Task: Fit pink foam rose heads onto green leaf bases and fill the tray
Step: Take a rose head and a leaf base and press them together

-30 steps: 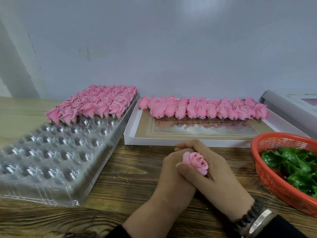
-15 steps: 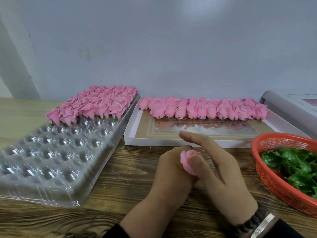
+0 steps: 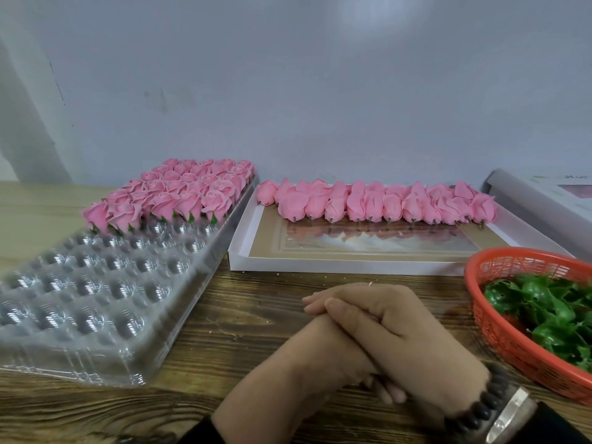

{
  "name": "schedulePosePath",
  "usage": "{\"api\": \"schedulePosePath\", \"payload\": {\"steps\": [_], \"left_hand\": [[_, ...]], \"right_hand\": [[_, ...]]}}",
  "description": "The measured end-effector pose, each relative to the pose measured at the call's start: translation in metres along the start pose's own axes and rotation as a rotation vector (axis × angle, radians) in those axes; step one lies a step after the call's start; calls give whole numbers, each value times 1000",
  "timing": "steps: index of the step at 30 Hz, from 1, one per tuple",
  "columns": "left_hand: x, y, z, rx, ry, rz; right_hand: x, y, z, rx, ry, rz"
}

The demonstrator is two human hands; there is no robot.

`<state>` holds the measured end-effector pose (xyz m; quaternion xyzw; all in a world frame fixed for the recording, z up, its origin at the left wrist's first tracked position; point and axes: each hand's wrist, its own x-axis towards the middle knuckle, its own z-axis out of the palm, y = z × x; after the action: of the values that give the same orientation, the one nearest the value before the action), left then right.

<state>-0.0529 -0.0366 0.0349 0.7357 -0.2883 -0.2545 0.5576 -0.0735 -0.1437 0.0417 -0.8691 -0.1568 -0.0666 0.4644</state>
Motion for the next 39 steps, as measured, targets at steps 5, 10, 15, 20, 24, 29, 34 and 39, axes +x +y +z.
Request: {"api": "schedulePosePath", "payload": {"steps": [5, 10, 15, 20, 24, 29, 34, 39], "left_hand": [[-2, 1, -3, 46, 46, 38], [3, -2, -9, 1, 253, 260], [11, -11, -13, 49, 545, 236], [9, -13, -1, -156, 419, 210], [10, -16, 6, 370, 507, 277], [11, -13, 8, 287, 502, 255], [11, -7, 8, -88, 473, 219], [9, -3, 9, -70, 426, 193]], "right_hand": [[-3, 1, -4, 25, -57, -2], [-3, 14, -1, 101, 62, 15], [-4, 14, 6, 157, 113, 18], [-5, 5, 16, 108, 278, -68], [-3, 4, 18, 136, 441, -103], [-2, 4, 19, 114, 471, -93], [-3, 7, 17, 231, 414, -28], [-2, 7, 15, 189, 339, 4]]}}
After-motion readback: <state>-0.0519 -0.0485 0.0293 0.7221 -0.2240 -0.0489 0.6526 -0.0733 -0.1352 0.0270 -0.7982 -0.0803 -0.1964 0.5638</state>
